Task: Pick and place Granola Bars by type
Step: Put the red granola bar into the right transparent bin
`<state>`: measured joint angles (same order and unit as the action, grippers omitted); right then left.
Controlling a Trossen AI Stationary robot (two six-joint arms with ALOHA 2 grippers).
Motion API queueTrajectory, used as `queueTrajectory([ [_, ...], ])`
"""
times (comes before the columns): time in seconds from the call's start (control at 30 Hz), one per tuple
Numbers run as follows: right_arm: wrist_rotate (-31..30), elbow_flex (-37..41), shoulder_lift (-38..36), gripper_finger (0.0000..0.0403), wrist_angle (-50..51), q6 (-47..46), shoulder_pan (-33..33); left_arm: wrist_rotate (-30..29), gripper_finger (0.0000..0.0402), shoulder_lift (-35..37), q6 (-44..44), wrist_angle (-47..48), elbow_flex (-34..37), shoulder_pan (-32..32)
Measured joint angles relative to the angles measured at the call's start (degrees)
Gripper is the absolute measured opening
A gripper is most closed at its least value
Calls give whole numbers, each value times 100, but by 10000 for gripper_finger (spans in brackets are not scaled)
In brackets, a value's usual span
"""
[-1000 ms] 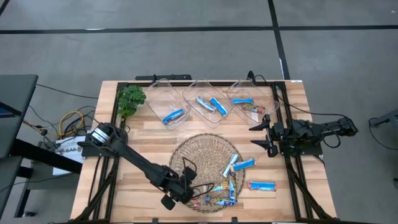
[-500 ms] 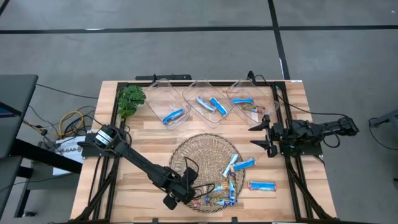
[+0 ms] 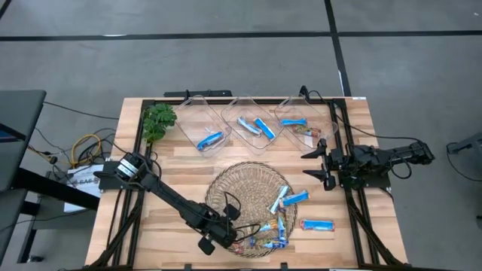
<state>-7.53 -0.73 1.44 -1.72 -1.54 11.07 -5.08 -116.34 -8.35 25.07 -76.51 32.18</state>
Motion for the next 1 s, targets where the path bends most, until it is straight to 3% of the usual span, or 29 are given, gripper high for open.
queueTrajectory([
  [0.27,0,0,1,255,-1,0,0,-154,43,183,76,135,-268,-136],
  [0.63,0,-4,0,255,-2,0,0,-165,42,1285,-103,48,-275,-721],
  [1.0,0,-4,2,255,-61,-22,0,906,41,1557,-328,-371,-272,-2051],
])
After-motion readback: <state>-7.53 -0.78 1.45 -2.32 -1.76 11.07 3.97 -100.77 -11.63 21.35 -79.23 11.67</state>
